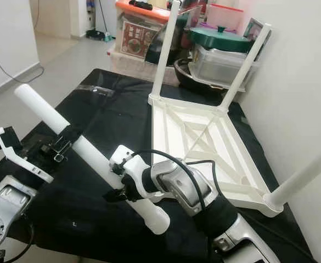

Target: Building children table

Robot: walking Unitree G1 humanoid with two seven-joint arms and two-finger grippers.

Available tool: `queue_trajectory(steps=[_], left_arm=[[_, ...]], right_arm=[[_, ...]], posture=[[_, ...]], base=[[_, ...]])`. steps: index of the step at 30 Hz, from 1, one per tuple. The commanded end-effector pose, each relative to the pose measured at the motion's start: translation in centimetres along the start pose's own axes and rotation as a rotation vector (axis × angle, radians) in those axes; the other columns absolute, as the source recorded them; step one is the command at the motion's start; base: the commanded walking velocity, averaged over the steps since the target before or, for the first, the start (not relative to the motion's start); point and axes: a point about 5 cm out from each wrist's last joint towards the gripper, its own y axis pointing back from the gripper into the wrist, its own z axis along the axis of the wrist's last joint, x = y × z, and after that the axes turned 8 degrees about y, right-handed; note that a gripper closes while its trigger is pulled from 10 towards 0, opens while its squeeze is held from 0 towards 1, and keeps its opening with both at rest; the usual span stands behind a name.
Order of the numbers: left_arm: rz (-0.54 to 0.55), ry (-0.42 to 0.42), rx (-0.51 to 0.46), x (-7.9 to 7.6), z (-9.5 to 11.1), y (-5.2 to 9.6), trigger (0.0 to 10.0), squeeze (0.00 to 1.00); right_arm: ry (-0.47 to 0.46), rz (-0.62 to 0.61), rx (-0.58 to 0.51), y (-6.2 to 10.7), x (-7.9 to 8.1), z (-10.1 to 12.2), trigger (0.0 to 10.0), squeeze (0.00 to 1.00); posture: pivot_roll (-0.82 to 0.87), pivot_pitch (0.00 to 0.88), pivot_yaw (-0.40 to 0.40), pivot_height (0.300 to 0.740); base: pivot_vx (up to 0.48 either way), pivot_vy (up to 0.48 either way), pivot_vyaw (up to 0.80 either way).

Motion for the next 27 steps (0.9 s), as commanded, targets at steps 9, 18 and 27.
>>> queue_trajectory(steps=[9,18,27], left_arm=[[-0.126,0.099,0.006,-1.6,0.7,1.0,10.0,1.0],[-0.182,0.09,0.021,-2.4,1.5,1.5,10.0,0.0],[0.269,-0.174,0.132,3.5,-0.6,2.4,10.0,0.0]], right_arm=[[-0.077,-0.144,-0.045,4.6,-3.0,-0.7,0.0,0.0],[-0.115,-0.354,-0.097,9.0,-6.2,-0.6,0.0,0.0],[-0.44,-0.864,-0.571,13.3,-11.8,3.6,0.0,0.0]], posture=[[0.07,0.0,-0.147,0.74],[0.08,0.0,-0.15,0.74],[0.08,0.0,-0.137,0.74]], base=[[0.0,0.0,0.0],[0.0,0.0,0.0],[0.0,0.0,0.0]])
